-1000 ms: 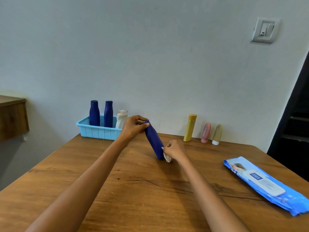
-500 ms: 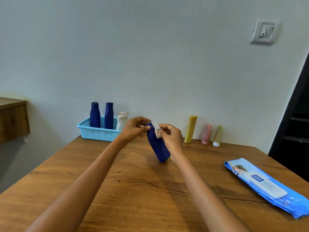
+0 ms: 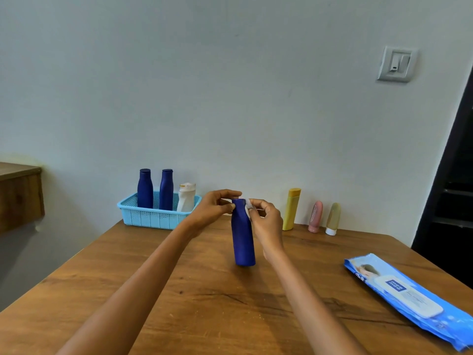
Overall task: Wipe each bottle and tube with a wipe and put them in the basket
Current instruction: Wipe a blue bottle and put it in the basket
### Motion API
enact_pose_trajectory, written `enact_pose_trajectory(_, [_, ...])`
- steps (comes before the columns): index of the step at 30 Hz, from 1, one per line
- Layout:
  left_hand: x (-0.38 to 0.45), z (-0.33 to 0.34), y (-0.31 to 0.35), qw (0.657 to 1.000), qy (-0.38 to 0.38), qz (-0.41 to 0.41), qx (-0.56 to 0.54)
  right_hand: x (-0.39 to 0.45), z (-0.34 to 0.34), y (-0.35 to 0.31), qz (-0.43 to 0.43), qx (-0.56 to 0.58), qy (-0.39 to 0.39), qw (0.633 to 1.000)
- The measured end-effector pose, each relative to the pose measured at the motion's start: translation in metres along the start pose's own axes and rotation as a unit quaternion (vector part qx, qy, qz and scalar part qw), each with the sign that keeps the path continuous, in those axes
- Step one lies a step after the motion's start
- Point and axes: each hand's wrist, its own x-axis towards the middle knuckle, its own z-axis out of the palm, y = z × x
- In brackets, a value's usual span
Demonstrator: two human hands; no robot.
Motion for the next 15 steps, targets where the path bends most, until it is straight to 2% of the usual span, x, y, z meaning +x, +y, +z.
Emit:
enact_pose_trajectory(6, [0.003, 0.005, 0.003, 1.0, 0.012, 0.0, 0.011, -0.003, 0.003, 0.0, -0.026, -0.001, 0.025, 0.999])
enact_pose_trajectory(9, [0.002, -0.002, 0.006, 1.0, -0.021, 0.013, 0.009, -0.003, 0.004, -0.003, -0.035, 0.01, 0.025, 0.999])
enact_pose_trajectory(12, [-0.002, -0.012, 0.007, 0.997, -0.063, 0.028, 0.023, -0.004, 0.006, 0.001, 0.0, 0.032, -0.005, 0.999])
enact_pose_trajectory(15, [-0.005, -0.015, 0.006, 0.996, -0.083, 0.029, 0.004, -0.009, 0.007, 0.009, 0.076, 0.025, -0.068, 0.994])
